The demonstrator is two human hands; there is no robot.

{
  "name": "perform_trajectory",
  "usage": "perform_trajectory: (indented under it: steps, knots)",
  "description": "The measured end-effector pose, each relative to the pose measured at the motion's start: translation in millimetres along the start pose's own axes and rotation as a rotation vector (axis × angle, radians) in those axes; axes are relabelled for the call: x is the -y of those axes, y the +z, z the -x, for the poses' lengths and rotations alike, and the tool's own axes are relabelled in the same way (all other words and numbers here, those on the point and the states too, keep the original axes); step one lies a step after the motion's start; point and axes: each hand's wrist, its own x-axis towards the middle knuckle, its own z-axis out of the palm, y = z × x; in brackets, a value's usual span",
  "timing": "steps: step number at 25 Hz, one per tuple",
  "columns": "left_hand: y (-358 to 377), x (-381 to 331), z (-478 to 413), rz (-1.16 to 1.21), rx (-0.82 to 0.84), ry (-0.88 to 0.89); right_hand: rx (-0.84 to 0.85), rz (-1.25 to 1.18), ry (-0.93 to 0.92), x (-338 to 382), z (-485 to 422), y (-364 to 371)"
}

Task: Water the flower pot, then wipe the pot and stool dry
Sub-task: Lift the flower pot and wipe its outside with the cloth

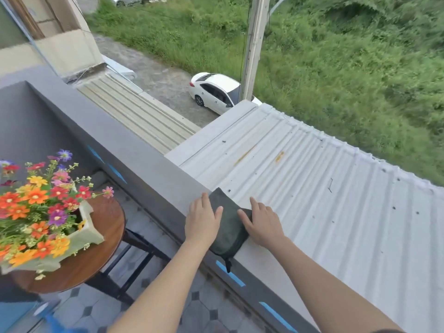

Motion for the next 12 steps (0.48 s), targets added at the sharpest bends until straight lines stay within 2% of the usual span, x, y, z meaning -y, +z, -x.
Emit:
perform_trajectory:
  steps: [3, 7, 12]
  knots:
    - [11, -3, -5, -0.089, -0.057, -0.06, 0.082, -0.014, -0.001, 2, -13, 6]
    - [6, -1, -18, 0.101, -0.006, -0.128, -0.079, -0.104, -0.109, 9, -16, 5]
    - [-32, 12, -3, 0.662, -0.012, -0.095, -0.22, -0.45, -0.208, 35, -4, -15]
